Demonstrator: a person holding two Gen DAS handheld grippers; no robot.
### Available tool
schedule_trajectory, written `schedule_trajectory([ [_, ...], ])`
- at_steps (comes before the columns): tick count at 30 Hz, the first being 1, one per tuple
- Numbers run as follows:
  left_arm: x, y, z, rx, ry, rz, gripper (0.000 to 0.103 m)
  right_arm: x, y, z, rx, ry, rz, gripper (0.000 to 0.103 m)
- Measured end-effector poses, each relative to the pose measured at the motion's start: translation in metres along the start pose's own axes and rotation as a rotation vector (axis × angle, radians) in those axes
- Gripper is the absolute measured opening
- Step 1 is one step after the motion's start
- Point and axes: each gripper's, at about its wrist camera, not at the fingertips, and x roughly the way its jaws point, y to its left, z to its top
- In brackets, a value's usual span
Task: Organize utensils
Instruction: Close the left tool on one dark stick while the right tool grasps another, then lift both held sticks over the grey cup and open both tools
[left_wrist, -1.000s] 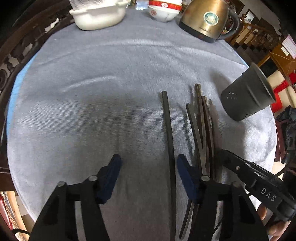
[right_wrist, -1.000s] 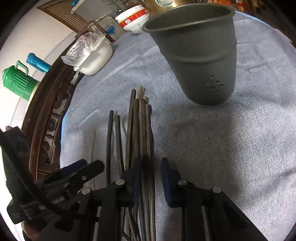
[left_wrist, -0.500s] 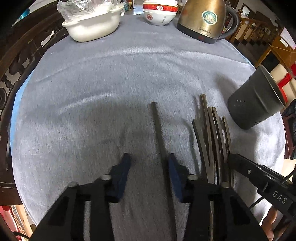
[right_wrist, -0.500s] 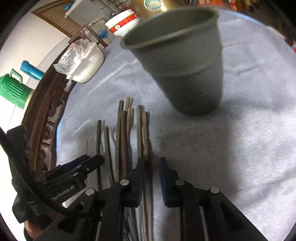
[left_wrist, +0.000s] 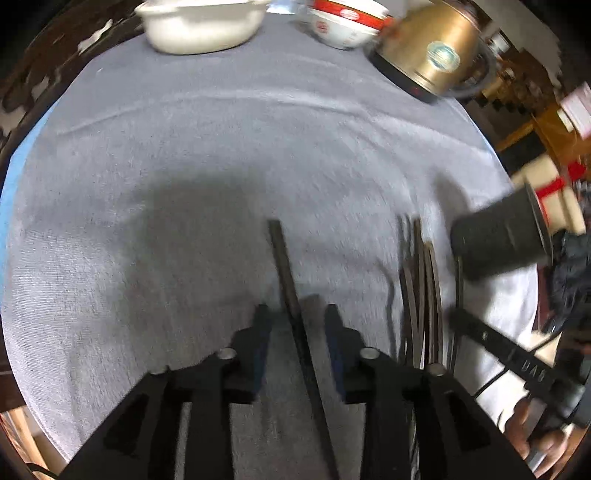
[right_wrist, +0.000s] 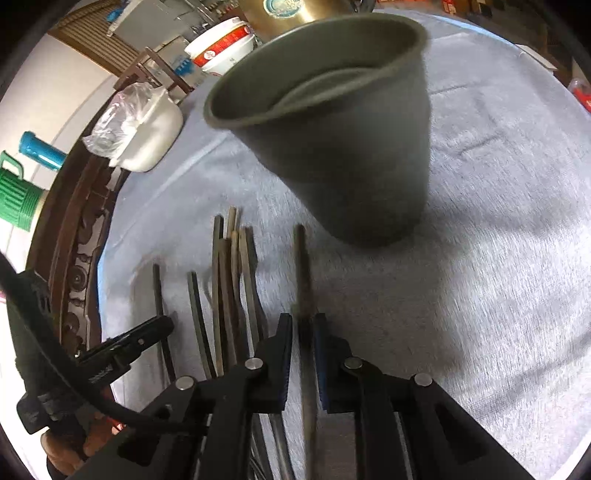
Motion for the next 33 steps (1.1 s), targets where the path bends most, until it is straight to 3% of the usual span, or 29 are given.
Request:
schedule_trajectory([
  [6, 0.006, 0.0, 0.02, -0.072, 0.012, 0.054, 0.031, 0.003, 0.014, 0.004, -0.062, -0.024, -0.074, 0.012],
  [8, 0.015, -0.006, 0.029, -0.071, 0.007, 0.092, 0.017, 0.003, 0.017, 0.002, -0.091, -0.038, -0.09, 0.007],
  [10, 0.018, -0.005, 0.031, -0.085, 0.012, 0.054, 0.007, -0.002, 0.019, -0.001, -0.116, -0.057, -0.088, 0.007],
  [15, 0.007, -0.002, 0.031, -0.09, -0.017, 0.024, 0.007, -0.038, 0.024, -0.006, -0.182, -0.133, -0.008, 0.007],
  [24, -0.095, -0.041, 0.012, 0.04, -0.228, -0.027, 0.006, -0.132, 0.024, -0.022, -0.259, -0.312, 0.159, 0.006],
  [33, -0.203, -0.089, -0.002, 0.16, -0.459, -0.088, 0.006, -0.211, 0.037, -0.022, -0.269, -0.552, 0.195, 0.006],
])
